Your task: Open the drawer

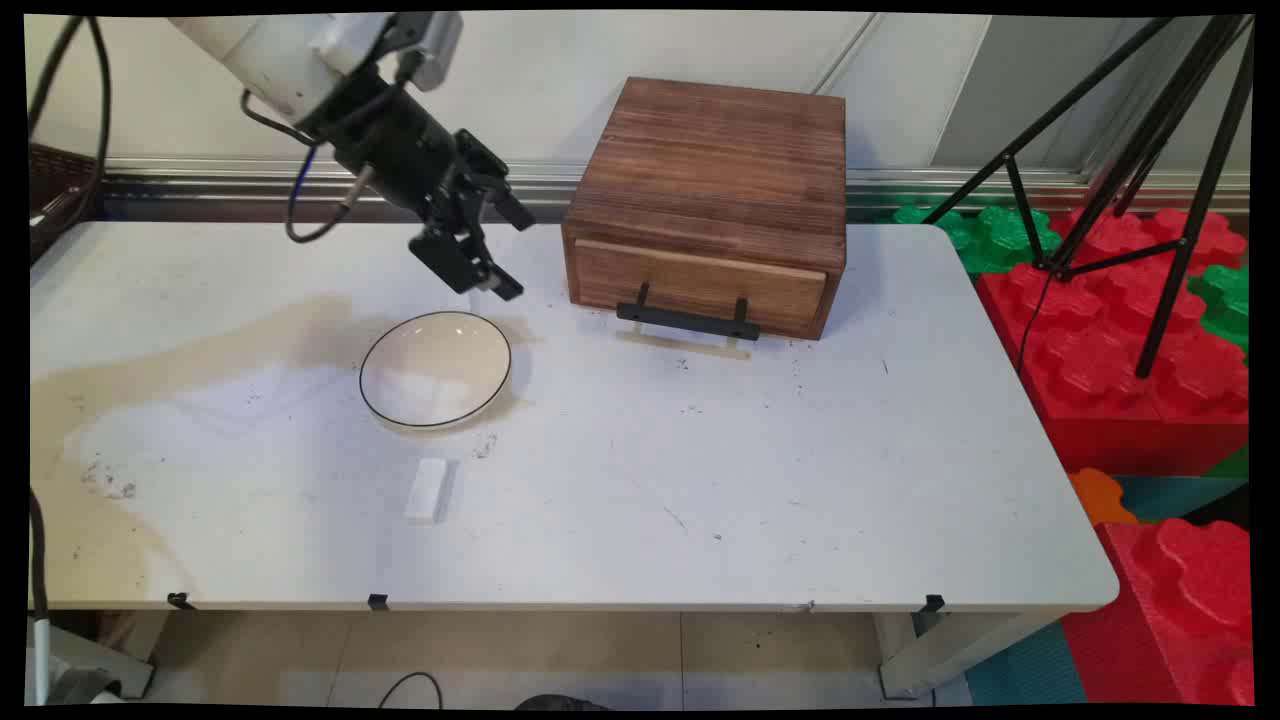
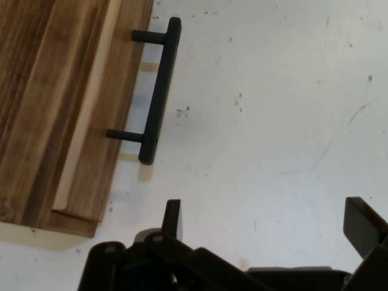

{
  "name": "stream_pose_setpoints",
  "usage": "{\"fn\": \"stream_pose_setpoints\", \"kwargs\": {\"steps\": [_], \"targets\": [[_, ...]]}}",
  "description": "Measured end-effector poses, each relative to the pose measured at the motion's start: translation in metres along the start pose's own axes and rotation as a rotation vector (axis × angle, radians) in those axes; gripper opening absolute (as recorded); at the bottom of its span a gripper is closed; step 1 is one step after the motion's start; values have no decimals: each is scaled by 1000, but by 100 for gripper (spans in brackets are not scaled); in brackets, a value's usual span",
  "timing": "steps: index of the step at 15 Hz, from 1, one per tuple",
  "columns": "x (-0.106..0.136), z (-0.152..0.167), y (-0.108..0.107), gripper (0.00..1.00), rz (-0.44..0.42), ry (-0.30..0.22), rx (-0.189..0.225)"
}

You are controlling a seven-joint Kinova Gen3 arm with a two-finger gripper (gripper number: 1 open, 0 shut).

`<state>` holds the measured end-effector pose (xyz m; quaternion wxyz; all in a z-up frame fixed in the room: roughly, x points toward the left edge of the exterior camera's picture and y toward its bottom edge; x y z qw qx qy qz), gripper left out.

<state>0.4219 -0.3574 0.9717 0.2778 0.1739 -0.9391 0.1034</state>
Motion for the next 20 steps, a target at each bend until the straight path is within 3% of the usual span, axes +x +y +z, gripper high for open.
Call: {"fn": "stream_pose_setpoints", "kwargs": {"steps": [8,20], "targets": [[21,50,4,100,24,-30,14],[51,162,-2,100,52,-109,48]]}}
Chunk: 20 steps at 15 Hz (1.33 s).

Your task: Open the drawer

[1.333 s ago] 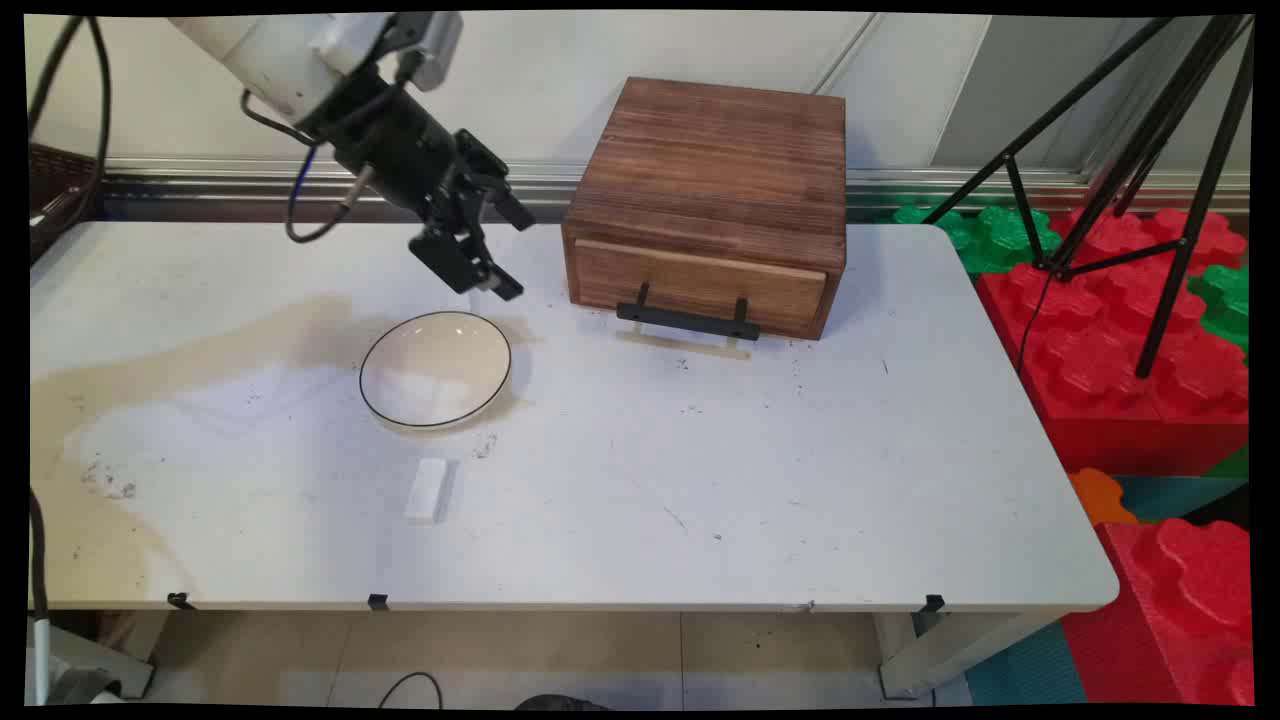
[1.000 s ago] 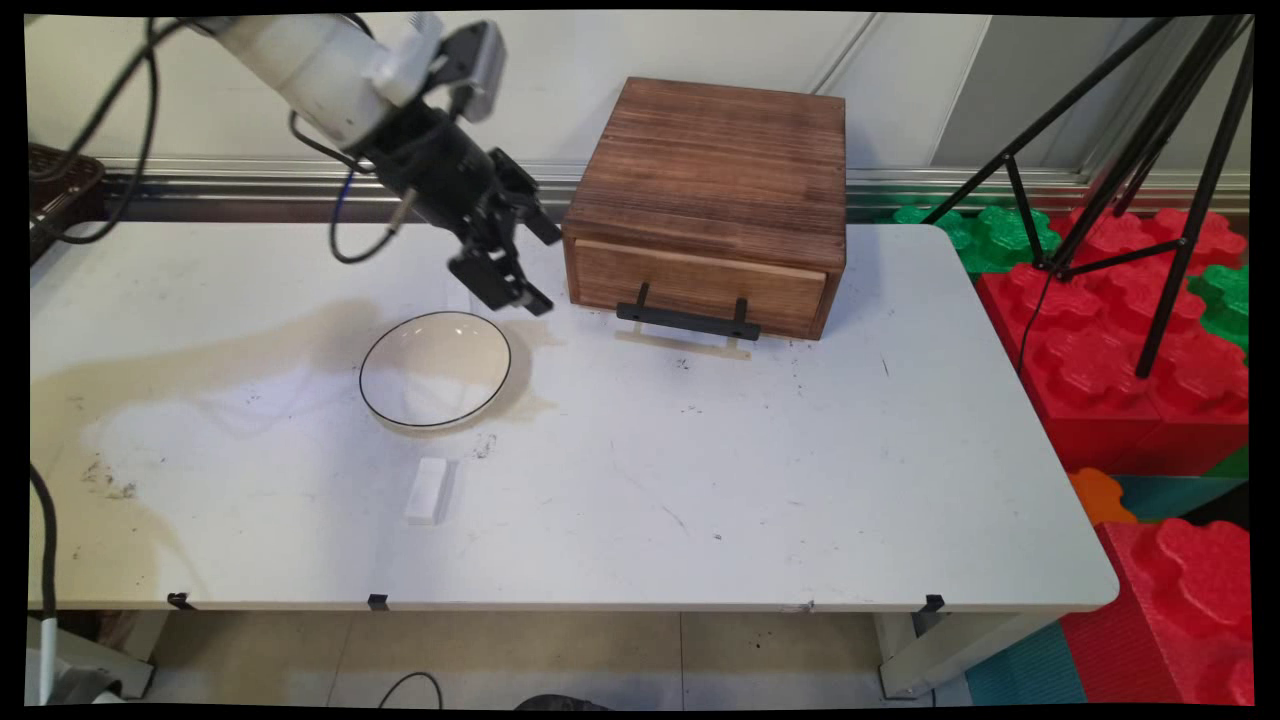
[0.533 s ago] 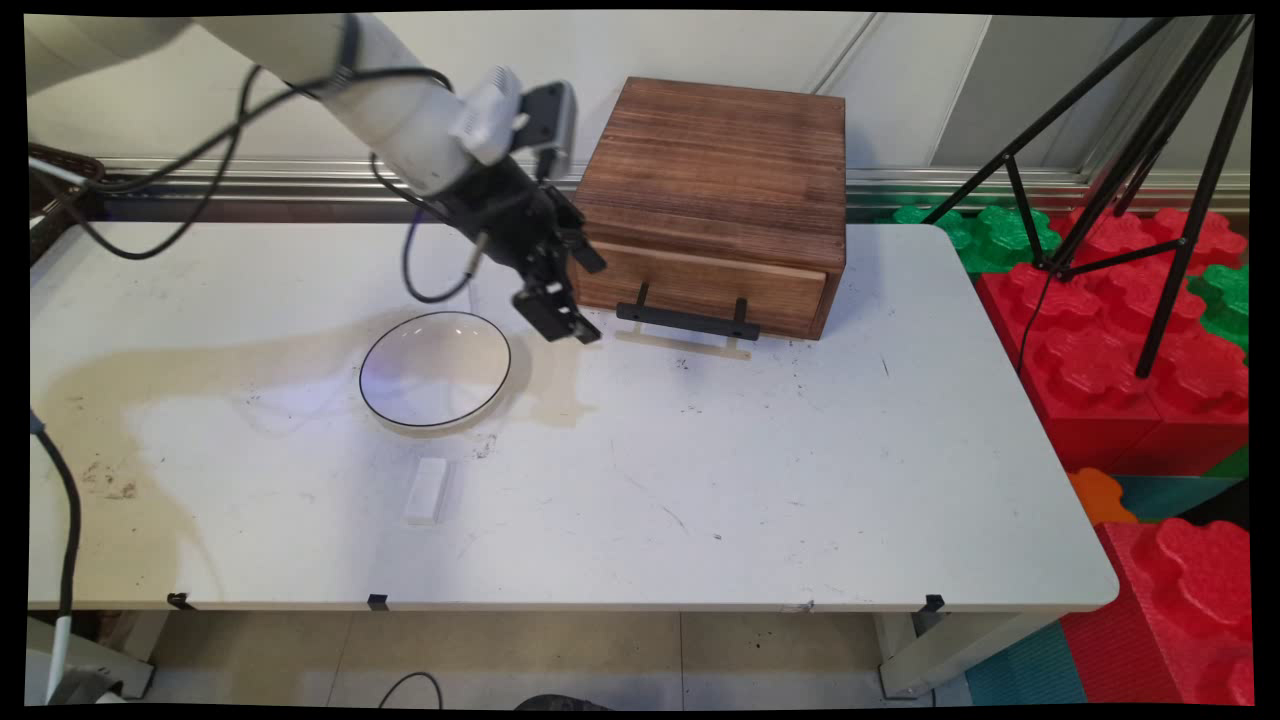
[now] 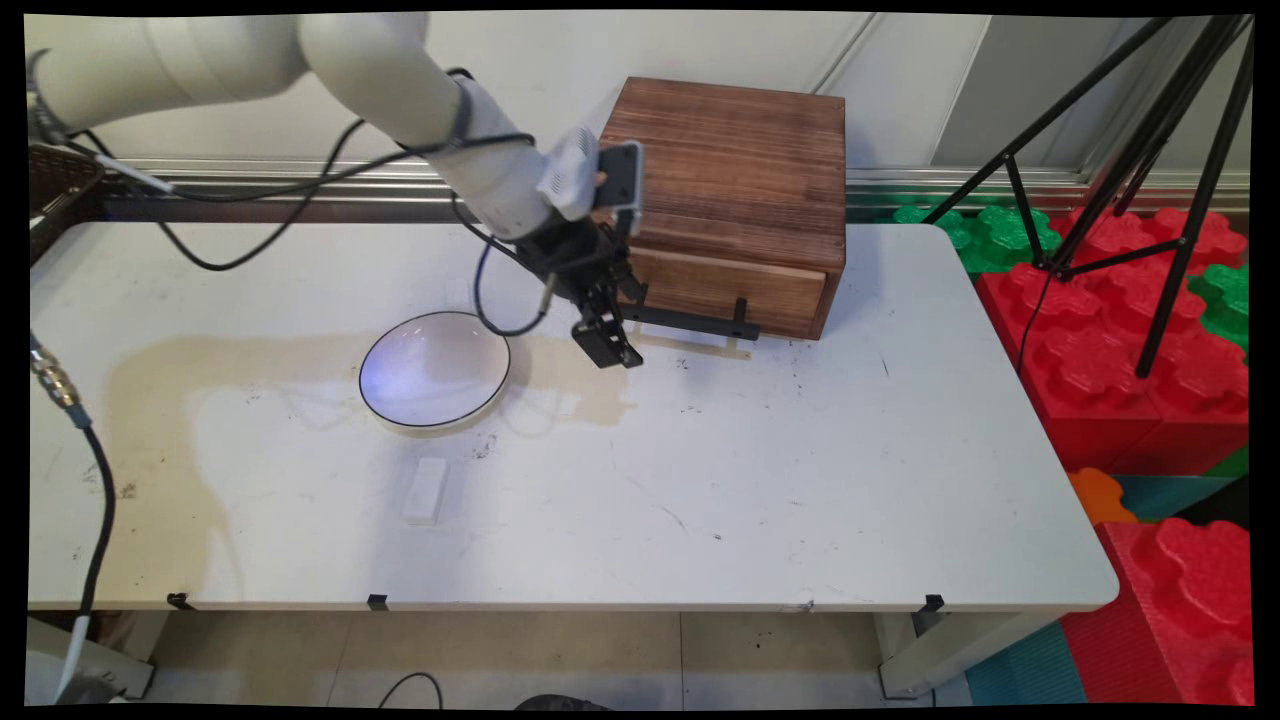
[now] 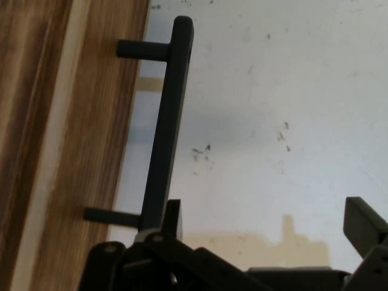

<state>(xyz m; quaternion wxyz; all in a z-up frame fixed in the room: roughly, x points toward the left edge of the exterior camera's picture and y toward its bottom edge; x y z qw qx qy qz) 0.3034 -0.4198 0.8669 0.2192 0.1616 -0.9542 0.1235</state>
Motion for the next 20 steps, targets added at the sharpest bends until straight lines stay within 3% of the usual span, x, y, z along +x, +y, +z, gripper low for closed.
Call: {"fn": "stream_pose_setpoints", "kwargs": {"steps": [9,20], "targets": [[24,53,-8,100,75,-17,18],[30,83,-17,100,167,-53,30]]}}
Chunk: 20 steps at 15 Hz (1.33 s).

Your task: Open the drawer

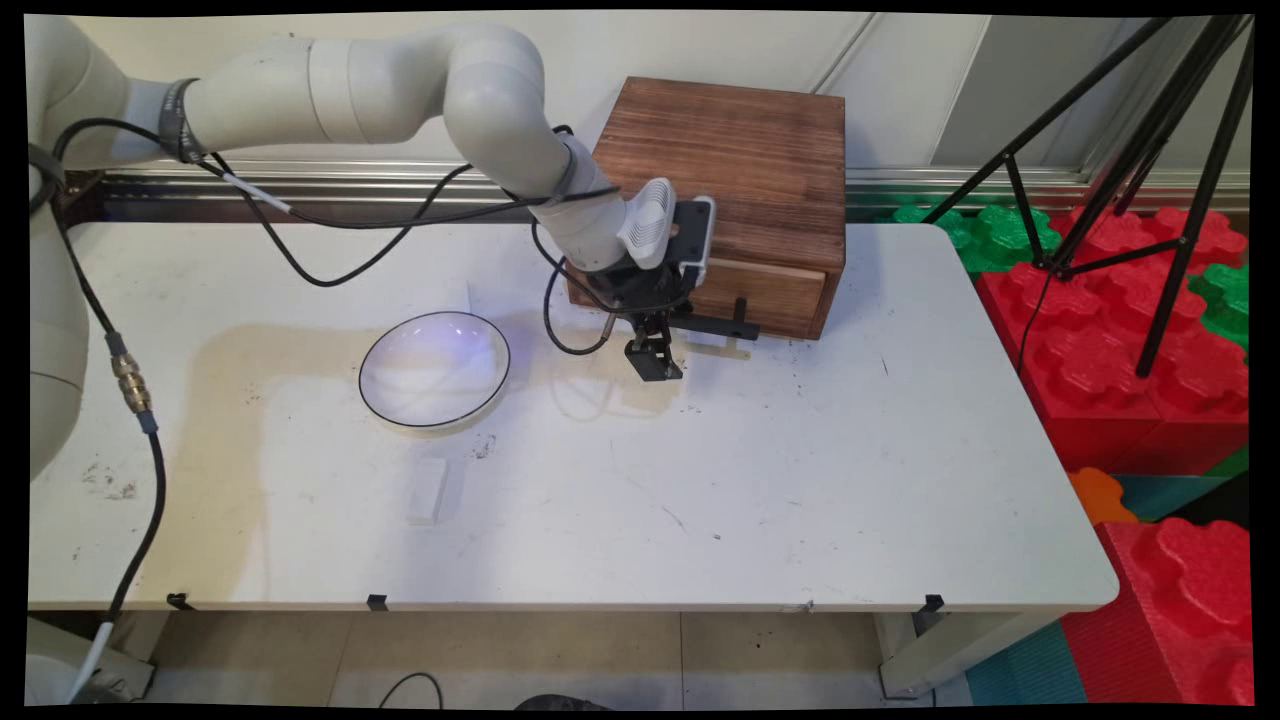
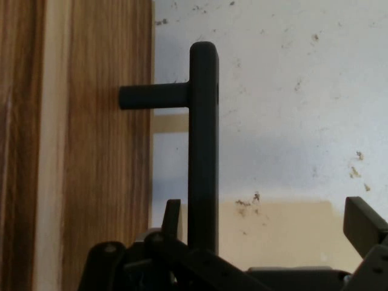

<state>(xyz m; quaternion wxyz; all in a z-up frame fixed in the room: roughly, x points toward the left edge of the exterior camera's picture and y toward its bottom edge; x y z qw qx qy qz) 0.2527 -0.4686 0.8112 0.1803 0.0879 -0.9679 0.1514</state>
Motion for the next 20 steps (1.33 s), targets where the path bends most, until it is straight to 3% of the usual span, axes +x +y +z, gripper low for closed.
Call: {"fn": "stream_pose_setpoints", "kwargs": {"steps": [8,20], "targets": [[6,6,8,100,56,-9,-26],[5,-9,52,100,119,-17,-85]]}}
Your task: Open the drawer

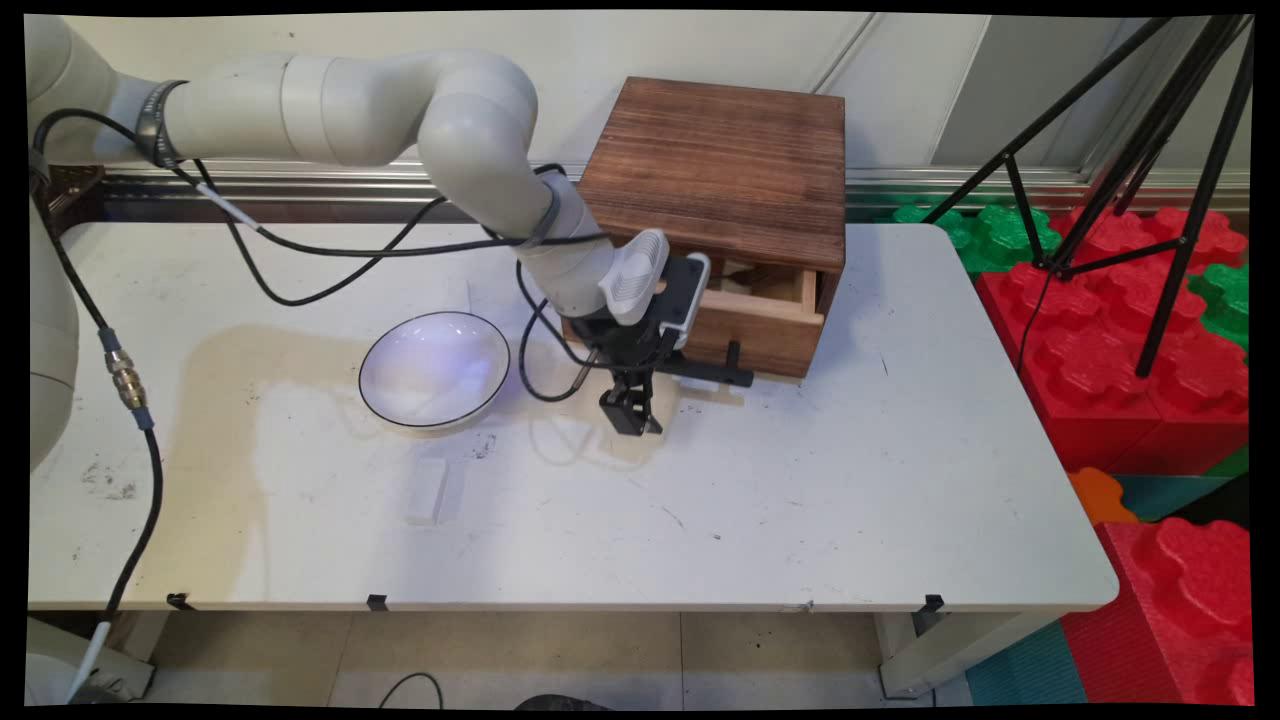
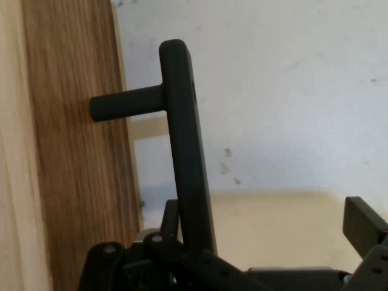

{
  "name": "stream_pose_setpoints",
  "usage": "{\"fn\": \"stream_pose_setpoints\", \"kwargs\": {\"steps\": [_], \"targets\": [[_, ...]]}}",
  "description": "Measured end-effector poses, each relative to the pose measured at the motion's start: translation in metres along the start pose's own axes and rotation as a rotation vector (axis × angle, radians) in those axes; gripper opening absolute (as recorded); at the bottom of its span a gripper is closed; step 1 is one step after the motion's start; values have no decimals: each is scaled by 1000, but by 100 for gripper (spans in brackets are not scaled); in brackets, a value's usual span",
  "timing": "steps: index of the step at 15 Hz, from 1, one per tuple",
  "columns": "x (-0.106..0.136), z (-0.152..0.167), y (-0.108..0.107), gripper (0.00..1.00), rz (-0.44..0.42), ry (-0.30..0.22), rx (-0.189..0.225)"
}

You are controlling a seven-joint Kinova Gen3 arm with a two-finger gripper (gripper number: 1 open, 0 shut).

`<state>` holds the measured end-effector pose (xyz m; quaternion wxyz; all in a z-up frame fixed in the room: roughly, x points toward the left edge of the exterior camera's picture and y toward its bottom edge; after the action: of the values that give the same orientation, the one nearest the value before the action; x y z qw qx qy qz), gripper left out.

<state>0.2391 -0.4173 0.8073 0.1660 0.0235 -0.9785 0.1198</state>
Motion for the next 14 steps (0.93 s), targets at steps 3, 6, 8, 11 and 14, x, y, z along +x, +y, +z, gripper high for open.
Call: {"fn": "stream_pose_setpoints", "kwargs": {"steps": [3,6,8,11,14], "targets": [[1,-3,14,100,12,1,-17],[3,-5,28,100,22,4,-33],[4,-8,39,100,28,6,-43],[7,-11,55,100,34,12,-55],[12,-15,70,100,39,20,-65]]}}
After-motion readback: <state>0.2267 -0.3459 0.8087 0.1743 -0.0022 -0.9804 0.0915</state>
